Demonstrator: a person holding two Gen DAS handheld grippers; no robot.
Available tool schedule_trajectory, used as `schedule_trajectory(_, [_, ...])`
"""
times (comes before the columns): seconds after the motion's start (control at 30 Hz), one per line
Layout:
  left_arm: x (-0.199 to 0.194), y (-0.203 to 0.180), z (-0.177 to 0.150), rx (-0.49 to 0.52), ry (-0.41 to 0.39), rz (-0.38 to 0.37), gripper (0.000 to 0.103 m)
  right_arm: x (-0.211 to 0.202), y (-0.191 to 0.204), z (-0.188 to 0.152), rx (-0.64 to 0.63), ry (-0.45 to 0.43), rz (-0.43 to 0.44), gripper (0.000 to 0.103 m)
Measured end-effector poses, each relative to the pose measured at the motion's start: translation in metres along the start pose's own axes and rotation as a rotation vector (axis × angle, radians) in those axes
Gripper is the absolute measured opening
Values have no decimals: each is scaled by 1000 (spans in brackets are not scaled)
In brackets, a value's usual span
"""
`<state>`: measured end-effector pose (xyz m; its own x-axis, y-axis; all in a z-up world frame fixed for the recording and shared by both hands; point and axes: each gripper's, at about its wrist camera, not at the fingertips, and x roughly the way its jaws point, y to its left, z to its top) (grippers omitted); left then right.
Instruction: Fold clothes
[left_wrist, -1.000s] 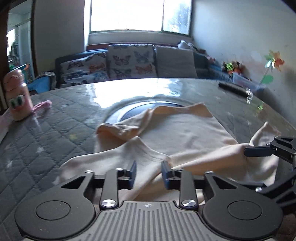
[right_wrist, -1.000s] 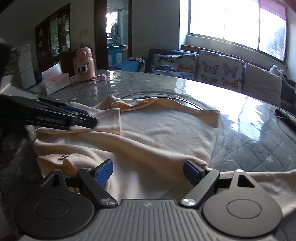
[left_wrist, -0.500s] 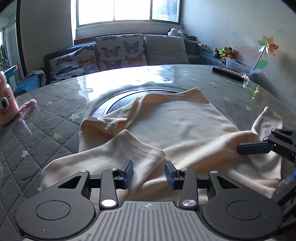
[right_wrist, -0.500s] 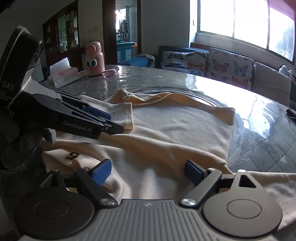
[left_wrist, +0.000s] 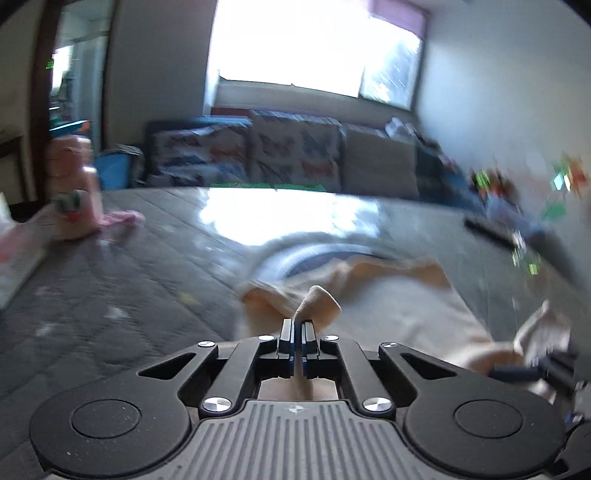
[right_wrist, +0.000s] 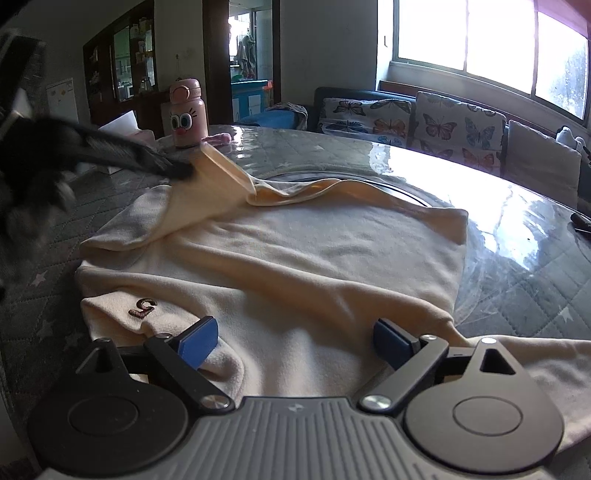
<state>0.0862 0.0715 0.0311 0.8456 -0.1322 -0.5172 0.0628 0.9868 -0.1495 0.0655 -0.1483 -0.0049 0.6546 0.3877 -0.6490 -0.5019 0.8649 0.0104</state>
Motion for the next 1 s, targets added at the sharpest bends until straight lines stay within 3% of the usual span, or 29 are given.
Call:
schedule_trajectory(0.27, [-61,66,-3,-151,-110,153,3,-1,0,0,-2,3,-7,93])
schedule_trajectory(0.6, [-82,132,-42,-227,-32,355,3,-10,-1,1,-2,1,-2,93])
schedule_trajectory(0.73, [-81,140,-50,-204,-26,387,3,-18,0,2,-4,7,30,93])
schedule_trajectory(0.83, [-92,133,-44,-148,-99,362,3,-23,5,1,-25,14,51,93])
schedule_trajectory(0.93, [-91,138,-40,-147,-78,372,4,-24,9,1,-43,20,55,93])
schedule_trajectory(1.0, [-84,146,-44,-165,-24,396,8,-25,10,2,-44,17,55,93])
